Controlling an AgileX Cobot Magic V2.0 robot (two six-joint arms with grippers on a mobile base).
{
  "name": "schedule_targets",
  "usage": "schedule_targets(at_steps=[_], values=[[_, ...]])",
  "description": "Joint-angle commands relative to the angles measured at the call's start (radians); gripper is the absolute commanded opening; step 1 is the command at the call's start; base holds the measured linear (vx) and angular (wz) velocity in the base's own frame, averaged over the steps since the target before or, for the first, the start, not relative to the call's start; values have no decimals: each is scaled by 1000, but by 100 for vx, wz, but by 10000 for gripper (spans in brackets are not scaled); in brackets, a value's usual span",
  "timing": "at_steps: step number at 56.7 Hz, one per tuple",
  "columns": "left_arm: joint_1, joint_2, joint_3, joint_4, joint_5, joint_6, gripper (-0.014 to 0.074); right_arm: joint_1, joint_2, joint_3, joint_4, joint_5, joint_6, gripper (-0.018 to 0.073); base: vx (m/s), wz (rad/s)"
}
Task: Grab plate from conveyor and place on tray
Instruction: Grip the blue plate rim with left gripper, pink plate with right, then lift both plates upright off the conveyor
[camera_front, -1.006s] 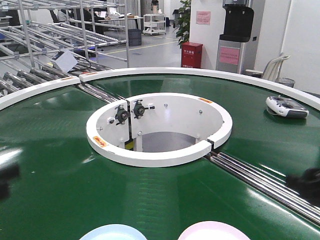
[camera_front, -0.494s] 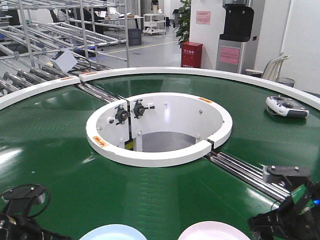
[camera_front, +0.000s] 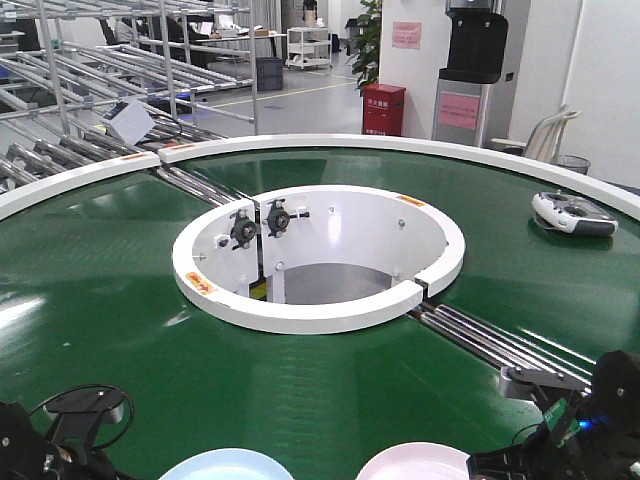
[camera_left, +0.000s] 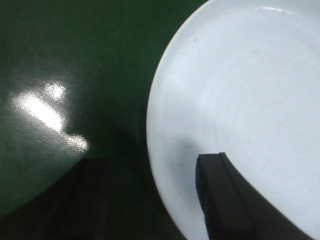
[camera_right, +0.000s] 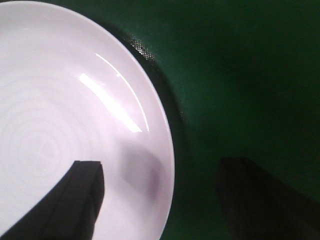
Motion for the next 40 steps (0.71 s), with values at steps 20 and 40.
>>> schedule_targets(at_steps=[20,40], values=[[-8,29,-30,-20,-68,-29,407,18,53,-32,16,-78,-5,421,0,0],[-15,31,-30,-16,-89,-32,-8,18,55,-32,4,-55,10,-14,0,0]])
